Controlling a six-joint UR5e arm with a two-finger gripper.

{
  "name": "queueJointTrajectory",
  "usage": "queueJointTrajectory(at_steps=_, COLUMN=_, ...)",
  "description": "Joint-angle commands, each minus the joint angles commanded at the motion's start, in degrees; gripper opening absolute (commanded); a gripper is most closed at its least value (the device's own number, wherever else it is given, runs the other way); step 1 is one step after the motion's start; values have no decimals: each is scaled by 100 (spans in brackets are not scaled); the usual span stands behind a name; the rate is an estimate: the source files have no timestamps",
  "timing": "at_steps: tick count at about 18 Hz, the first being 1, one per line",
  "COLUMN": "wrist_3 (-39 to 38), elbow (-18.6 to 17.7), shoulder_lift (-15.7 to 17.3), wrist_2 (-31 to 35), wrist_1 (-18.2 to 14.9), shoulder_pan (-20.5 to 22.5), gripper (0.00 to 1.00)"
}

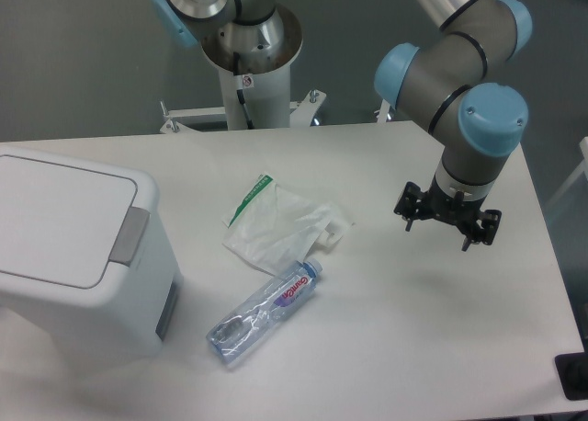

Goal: Open the trash can

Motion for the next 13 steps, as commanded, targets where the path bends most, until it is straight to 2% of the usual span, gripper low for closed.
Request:
queueJointTrajectory(at_steps=8, wrist_3=-96, elbow=9, shoulder_lift=26, wrist_2=0, wrist_1=-44, shoulder_pan=9, gripper=100)
queueJointTrajectory(at_steps=13, wrist_3=-974, elbow=-61, shoulder_lift=184, wrist_2=-44, wrist_1=-87, shoulder_pan=-61, gripper=100)
